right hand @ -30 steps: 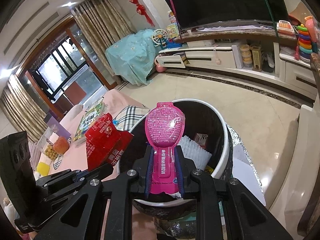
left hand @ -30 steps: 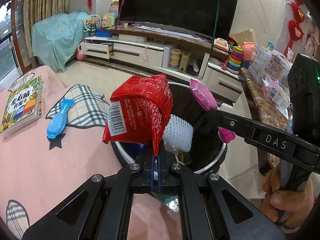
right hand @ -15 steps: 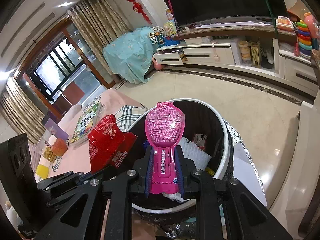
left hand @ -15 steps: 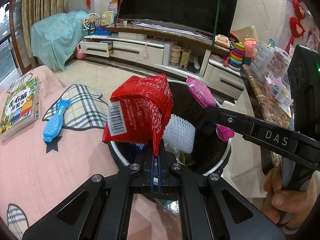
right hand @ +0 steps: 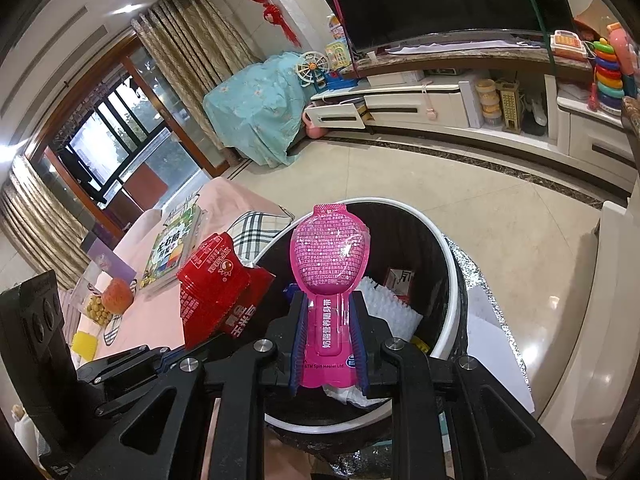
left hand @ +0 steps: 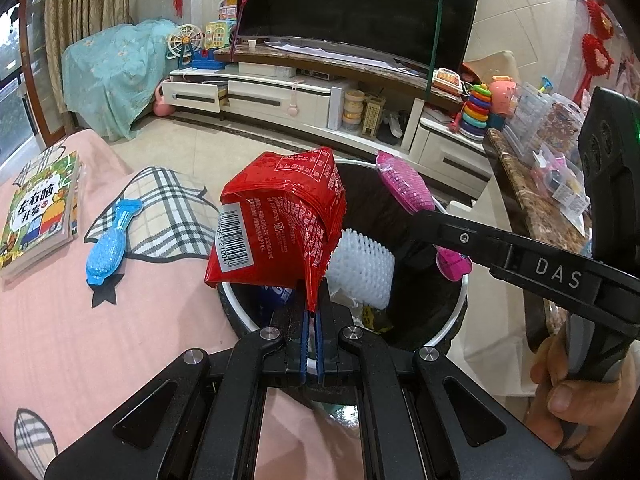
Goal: Collect trash
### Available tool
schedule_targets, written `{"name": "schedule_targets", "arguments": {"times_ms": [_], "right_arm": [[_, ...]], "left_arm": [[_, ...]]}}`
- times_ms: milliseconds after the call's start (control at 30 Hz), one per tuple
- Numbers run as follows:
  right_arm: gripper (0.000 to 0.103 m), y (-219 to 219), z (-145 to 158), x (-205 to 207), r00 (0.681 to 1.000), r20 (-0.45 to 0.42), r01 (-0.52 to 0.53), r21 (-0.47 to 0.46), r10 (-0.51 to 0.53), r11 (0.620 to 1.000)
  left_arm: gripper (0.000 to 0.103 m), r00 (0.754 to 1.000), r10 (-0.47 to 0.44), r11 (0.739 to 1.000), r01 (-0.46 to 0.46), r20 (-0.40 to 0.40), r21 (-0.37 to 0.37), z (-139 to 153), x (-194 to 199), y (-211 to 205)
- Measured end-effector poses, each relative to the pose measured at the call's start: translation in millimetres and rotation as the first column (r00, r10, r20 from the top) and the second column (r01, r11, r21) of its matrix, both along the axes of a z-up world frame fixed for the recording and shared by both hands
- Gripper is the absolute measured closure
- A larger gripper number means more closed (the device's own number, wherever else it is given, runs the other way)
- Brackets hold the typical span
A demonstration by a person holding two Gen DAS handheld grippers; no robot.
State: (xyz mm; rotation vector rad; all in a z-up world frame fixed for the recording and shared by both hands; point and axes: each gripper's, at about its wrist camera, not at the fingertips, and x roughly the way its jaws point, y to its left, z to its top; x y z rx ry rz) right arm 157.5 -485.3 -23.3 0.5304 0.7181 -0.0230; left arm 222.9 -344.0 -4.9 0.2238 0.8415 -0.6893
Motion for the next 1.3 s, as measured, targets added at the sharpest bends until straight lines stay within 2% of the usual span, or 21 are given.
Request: {"name": "schedule_targets", "arguments": {"times_ms": [800, 900, 967, 1000, 1067, 1200, 1300], "right_arm": [[0.082, -2, -7, 11, 0.999, -0.033, 0.002, 0.021, -0.001, 1.0], [0.078, -4, -8, 13, 0.999, -0.037, 0.008, 0.029, -0.007, 1.0], [0.074, -6, -8, 13, 0.999, -0.043, 0.013, 0.032, -0.011, 0.999], [0.07, -7, -9, 14, 0.999, -0.048, 0.015, 0.032, -0.013, 0.999], [0.057, -8, -8, 11, 0.999, -0.046, 0.026, 0.033, -0.025, 0.999], [0.052, -8, -4, 0, 0.998, -0.031, 0.049, 0.039, -0.048, 0.998], [0.03, -4, 2, -13, 0.998, -0.01, 0.062, 0.04, -0.062, 0.997]], "left_arm": [[0.101, 1.0, 0.019, 1.0, -0.019, -0.015, 0.02, -6, 9, -2], [0.091, 1.0, 0.02, 1.0, -0.02, -0.019, 0.02, -4, 9, -2], [0.07, 1.0, 0.025, 0.999, -0.025, -0.004, 0.022, -2, 6, 0], [0.068, 1.0, 0.029, 0.999, -0.029, 0.008, 0.021, -1, 4, 2], [0.063, 0.999, 0.035, 0.999, -0.036, 0.013, 0.016, 1, 2, 8], [0.055, 0.998, 0.067, 0.998, -0.067, 0.003, -0.006, 3, -3, 26], [0.043, 0.995, 0.102, 0.994, -0.102, -0.005, -0.04, 5, -11, 48]]}}
